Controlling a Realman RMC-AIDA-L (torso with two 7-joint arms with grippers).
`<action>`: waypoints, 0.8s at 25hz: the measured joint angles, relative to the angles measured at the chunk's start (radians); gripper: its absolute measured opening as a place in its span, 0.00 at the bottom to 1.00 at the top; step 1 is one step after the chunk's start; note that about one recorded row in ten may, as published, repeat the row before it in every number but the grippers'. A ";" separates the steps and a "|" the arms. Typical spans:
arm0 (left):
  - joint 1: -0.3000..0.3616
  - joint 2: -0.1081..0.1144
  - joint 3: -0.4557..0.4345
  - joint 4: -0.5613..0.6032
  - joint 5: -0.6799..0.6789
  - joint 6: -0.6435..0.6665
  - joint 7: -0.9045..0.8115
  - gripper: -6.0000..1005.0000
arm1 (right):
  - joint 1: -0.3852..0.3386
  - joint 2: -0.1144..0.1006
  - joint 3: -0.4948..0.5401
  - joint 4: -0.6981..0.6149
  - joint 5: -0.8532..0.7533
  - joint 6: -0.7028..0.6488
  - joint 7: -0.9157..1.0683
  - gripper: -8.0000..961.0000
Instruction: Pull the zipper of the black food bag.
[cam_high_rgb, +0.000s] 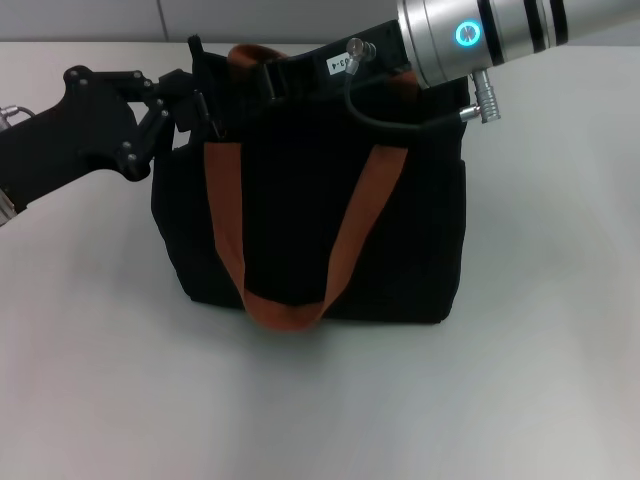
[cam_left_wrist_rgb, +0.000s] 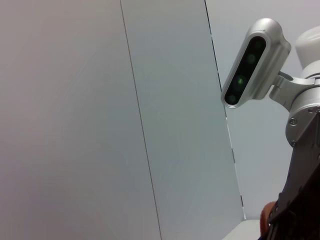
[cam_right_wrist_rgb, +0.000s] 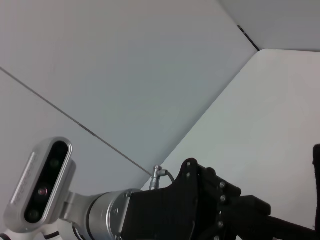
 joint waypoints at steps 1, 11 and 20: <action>-0.002 0.002 0.000 0.000 0.000 0.000 -0.006 0.06 | -0.001 0.000 0.000 -0.003 0.000 0.000 0.000 0.85; -0.005 0.011 0.000 0.001 0.001 0.012 -0.021 0.07 | -0.025 -0.004 -0.001 -0.061 -0.006 -0.010 0.011 0.85; -0.008 0.011 0.000 0.003 0.001 0.022 -0.036 0.07 | -0.028 0.001 -0.028 -0.076 -0.019 -0.003 0.018 0.85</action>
